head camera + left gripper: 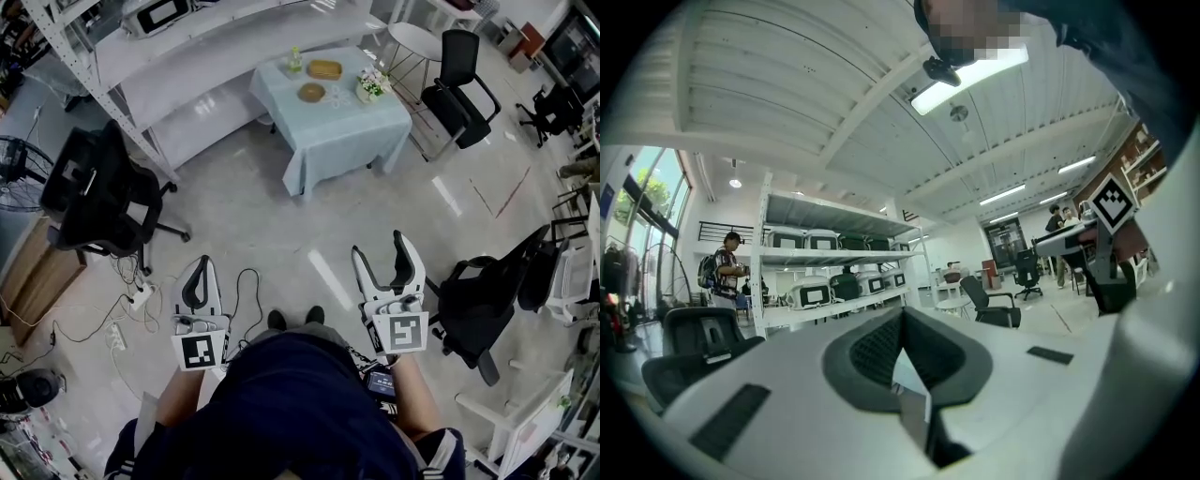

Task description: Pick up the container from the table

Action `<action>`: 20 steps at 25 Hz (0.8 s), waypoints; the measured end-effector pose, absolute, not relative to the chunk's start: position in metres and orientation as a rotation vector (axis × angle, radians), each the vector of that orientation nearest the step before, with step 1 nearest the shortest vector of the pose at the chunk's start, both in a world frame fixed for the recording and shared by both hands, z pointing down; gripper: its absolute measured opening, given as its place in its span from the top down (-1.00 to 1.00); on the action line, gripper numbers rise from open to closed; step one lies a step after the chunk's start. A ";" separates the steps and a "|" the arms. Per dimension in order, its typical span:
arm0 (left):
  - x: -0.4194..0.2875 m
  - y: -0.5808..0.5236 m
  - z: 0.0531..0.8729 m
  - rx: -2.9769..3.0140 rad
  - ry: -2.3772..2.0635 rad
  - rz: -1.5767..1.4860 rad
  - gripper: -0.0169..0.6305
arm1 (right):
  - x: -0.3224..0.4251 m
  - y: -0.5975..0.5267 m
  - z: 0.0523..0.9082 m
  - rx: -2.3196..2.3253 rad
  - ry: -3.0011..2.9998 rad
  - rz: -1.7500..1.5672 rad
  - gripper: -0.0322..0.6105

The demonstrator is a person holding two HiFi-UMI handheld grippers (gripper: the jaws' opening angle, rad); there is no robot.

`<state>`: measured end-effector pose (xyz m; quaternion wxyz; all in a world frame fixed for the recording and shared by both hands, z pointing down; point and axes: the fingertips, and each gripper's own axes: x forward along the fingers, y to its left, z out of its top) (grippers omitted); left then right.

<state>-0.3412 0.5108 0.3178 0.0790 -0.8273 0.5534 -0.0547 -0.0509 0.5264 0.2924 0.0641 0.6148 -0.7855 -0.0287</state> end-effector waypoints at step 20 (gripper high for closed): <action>-0.319 0.423 0.331 -2.461 1.671 -0.205 0.94 | -0.016 0.411 0.305 1.840 -2.396 -0.070 -0.23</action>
